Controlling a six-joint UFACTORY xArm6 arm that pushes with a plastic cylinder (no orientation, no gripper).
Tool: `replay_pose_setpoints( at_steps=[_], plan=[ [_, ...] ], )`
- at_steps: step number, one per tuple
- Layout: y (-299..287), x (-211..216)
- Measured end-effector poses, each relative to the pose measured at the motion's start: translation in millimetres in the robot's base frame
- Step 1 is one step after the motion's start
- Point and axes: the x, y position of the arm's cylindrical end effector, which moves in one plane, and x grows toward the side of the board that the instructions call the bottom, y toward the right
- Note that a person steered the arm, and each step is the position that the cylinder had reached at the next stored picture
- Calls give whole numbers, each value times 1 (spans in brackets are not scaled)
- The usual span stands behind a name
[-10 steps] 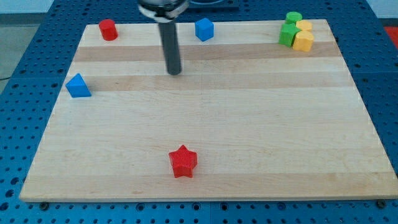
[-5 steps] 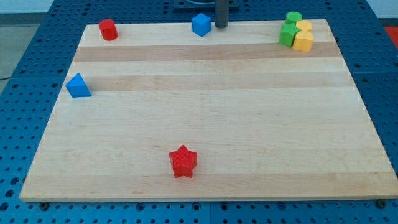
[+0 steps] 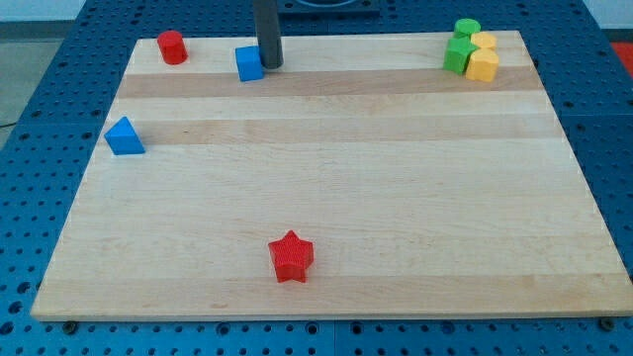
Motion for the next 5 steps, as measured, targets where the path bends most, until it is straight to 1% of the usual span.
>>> replay_pose_setpoints(
  at_steps=[1,2,3,4,5],
  plan=[
    [-23,-17],
    [-44,-19],
    [-46,1],
    [-46,35],
    [-71,38]
  ],
)
